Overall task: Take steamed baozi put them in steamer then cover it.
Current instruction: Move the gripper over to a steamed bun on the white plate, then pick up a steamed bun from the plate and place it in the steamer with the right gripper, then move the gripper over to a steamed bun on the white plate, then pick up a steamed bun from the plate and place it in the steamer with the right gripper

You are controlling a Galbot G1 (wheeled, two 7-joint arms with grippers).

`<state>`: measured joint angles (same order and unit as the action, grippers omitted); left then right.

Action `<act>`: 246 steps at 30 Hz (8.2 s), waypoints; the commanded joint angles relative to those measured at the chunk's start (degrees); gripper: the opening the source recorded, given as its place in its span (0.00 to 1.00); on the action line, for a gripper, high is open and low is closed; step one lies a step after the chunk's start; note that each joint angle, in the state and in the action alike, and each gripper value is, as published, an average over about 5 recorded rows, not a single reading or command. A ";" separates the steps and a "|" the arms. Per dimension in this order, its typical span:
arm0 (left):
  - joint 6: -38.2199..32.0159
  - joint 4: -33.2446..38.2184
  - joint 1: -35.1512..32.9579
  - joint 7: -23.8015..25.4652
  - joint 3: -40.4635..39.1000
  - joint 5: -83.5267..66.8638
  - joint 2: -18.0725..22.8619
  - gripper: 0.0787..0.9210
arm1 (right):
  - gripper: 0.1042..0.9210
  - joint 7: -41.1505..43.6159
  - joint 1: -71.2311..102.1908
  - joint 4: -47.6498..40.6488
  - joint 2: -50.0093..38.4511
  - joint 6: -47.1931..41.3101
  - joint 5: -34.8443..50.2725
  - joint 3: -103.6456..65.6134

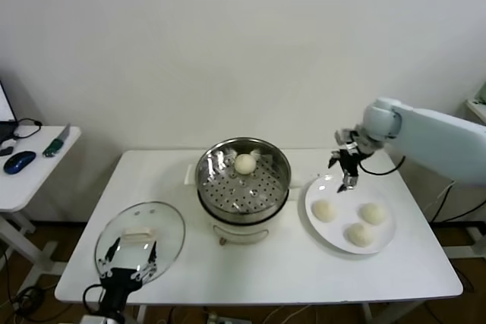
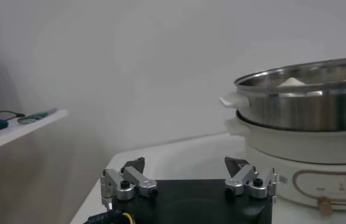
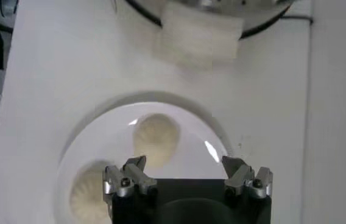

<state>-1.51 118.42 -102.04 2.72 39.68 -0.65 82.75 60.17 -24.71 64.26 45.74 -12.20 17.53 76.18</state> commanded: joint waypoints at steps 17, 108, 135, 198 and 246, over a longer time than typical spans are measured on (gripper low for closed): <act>-0.16 -0.60 -0.60 -0.20 0.24 1.18 0.10 0.88 | 0.88 -2.05 18.49 -11.25 6.95 1.13 -9.96 -14.59; -2.56 0.48 -3.76 0.08 -2.26 0.67 -0.35 0.88 | 0.71 -5.27 -6.98 -16.90 43.93 -4.79 32.12 18.47; -1.66 0.30 -2.90 0.04 -2.18 1.16 0.11 0.88 | 0.88 1.75 -25.74 1.24 18.43 -1.23 25.91 19.42; -1.03 -0.79 -4.35 -0.33 -0.82 4.05 1.91 0.88 | 0.79 2.75 10.45 0.18 -3.20 1.81 -9.79 1.45; -1.27 -0.40 -5.33 -0.88 -1.67 4.86 2.47 0.88 | 0.71 10.25 -14.07 0.45 36.94 41.98 -17.37 5.63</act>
<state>-2.83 118.05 -107.30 1.90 37.73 4.56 85.25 69.73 -43.98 64.94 72.12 26.21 2.92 83.24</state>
